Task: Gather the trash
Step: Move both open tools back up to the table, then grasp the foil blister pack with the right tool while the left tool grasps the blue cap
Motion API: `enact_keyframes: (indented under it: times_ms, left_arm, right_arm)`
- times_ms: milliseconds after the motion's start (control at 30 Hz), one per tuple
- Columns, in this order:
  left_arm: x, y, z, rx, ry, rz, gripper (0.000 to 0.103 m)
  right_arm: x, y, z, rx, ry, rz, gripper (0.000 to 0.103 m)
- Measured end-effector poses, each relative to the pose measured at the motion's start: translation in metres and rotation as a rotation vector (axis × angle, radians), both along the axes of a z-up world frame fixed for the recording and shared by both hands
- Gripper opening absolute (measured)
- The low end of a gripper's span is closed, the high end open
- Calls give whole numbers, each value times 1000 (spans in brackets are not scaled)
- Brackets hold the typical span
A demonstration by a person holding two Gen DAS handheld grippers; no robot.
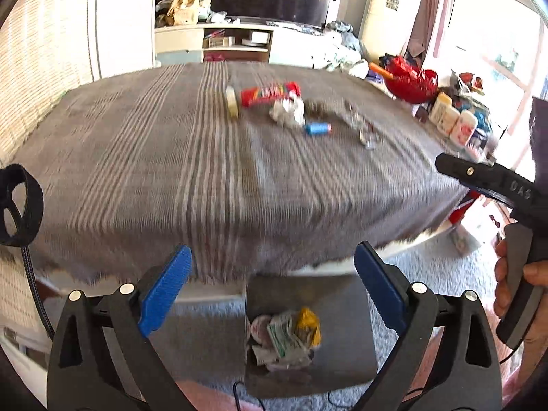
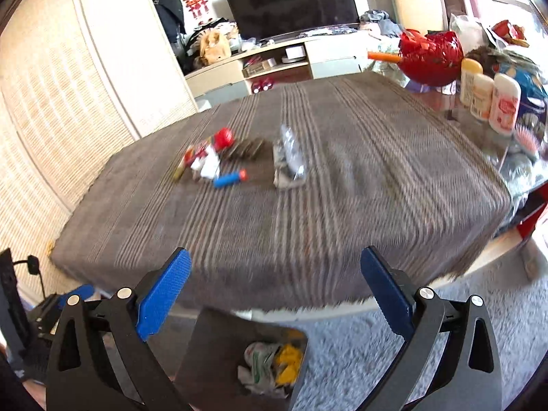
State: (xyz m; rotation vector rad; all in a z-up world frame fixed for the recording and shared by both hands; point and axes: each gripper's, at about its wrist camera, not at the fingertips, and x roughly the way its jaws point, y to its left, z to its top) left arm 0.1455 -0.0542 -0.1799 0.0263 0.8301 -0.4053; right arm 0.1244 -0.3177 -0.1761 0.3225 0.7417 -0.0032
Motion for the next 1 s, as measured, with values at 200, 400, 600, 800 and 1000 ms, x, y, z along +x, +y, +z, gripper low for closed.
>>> enact_keyframes:
  times_ms: [200, 400, 600, 800, 1000]
  left_arm:
    - [45, -19, 13, 2, -24, -27, 91]
    - [80, -31, 6, -5, 3, -43, 91]
    - [106, -48, -7, -2, 28, -71, 90]
    - [120, -65, -16, 5, 44, -102, 78]
    - [131, -83, -26, 9, 66, -129, 68]
  right_arm:
    - [46, -6, 3, -19, -11, -13, 100]
    - [90, -9, -13, -19, 13, -2, 99]
    - [121, -6, -33, -38, 49, 33, 70]
    - [131, -3, -47, -74, 57, 45, 61]
    - [124, -16, -48, -71, 35, 33, 39]
